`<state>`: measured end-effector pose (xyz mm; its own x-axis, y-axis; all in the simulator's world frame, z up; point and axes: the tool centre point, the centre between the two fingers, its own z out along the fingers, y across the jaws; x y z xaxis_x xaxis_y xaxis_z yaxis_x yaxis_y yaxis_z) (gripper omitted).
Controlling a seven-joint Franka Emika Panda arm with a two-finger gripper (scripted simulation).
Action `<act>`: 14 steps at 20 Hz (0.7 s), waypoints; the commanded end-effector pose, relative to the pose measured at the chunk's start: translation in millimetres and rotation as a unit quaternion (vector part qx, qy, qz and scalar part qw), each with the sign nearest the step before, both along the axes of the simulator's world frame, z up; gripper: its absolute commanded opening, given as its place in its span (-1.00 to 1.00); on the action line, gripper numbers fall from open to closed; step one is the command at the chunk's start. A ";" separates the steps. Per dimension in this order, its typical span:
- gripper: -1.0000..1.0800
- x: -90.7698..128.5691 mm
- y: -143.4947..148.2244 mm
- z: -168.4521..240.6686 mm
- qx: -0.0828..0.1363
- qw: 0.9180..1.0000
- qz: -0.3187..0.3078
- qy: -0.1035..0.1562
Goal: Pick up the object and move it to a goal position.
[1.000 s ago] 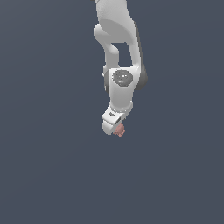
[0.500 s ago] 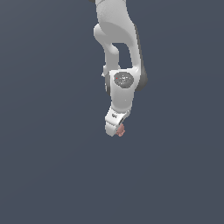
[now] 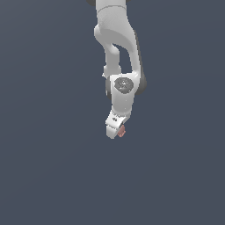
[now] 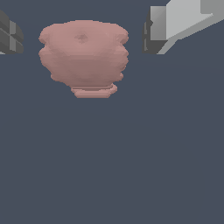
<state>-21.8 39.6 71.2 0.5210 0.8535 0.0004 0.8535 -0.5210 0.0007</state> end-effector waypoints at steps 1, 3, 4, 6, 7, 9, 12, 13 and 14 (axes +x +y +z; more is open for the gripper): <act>0.92 -0.9 -0.2 -13.6 0.000 1.000 0.001 0.001; 0.92 -0.9 -0.1 -21.7 0.000 1.000 0.001 0.001; 0.92 -0.8 0.2 -24.5 0.000 1.000 0.001 0.000; 0.92 -0.3 0.0 -28.2 0.000 1.000 0.001 0.000; 0.92 -0.1 0.0 -29.0 0.000 1.000 0.001 0.000; -1.00 0.0 0.0 -29.2 0.000 1.000 0.001 0.000; -1.00 0.0 0.0 -29.2 0.000 1.000 0.001 0.000; -1.00 0.0 0.0 -29.2 0.000 1.000 0.001 0.000; -1.00 0.0 0.0 -29.2 0.000 1.000 0.001 0.000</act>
<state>-21.2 39.2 42.9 0.5192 0.8547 0.0004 0.8547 -0.5192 0.0012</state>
